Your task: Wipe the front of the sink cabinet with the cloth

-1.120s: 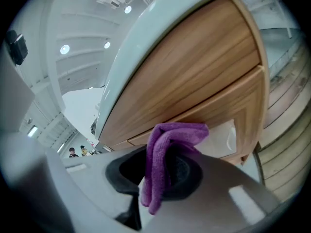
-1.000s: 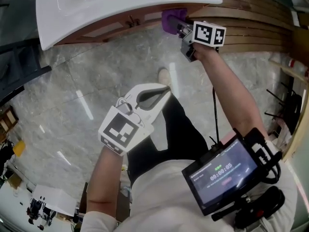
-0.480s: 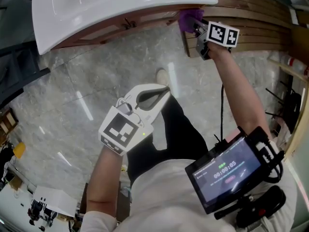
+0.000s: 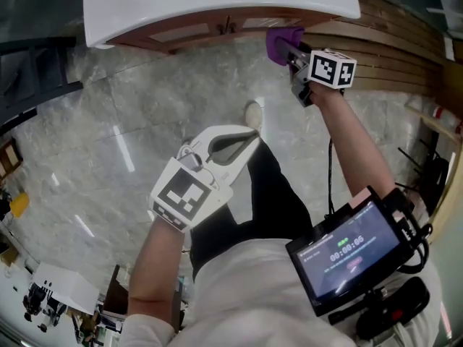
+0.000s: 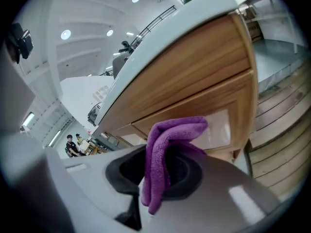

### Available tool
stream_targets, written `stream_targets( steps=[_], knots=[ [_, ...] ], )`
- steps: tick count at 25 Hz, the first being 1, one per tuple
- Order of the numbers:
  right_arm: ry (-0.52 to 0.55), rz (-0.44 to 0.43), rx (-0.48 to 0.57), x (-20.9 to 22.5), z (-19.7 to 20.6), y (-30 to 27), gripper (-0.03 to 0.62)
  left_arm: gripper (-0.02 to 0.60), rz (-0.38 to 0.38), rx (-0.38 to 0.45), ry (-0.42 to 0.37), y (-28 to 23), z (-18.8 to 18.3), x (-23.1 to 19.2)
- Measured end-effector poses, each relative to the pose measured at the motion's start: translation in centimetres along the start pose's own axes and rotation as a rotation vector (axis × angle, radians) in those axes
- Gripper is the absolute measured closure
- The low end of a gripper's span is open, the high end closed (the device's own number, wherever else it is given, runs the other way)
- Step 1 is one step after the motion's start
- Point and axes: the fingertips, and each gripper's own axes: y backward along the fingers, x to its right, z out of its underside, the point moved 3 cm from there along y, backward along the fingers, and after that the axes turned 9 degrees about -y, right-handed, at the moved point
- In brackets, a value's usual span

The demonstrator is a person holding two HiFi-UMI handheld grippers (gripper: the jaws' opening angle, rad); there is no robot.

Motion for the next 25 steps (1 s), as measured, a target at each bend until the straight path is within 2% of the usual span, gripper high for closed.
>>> stream_targets(
  steps=[7,13,20,25],
  knots=[
    [0.041,-0.151,-0.131,-11.6,6.6,-10.2,0.533,0.575,-0.073,0.008,0.021,6.7,1.4,-0.8],
    [0.058,-0.23,-0.175,-20.5,10.0,-19.1,0.533,0.577,-0.141,0.029,0.044,13.1,3.9,-2.0],
    [0.001,-0.257,-0.147,-24.8,10.7,-24.9,0.533,0.575,-0.201,0.051,0.069,18.0,5.9,-2.8],
    [-0.014,-0.225,-0.125,-24.4,10.2,-26.9,0.533,0.577,-0.217,0.06,0.088,19.4,7.2,-3.4]
  ],
)
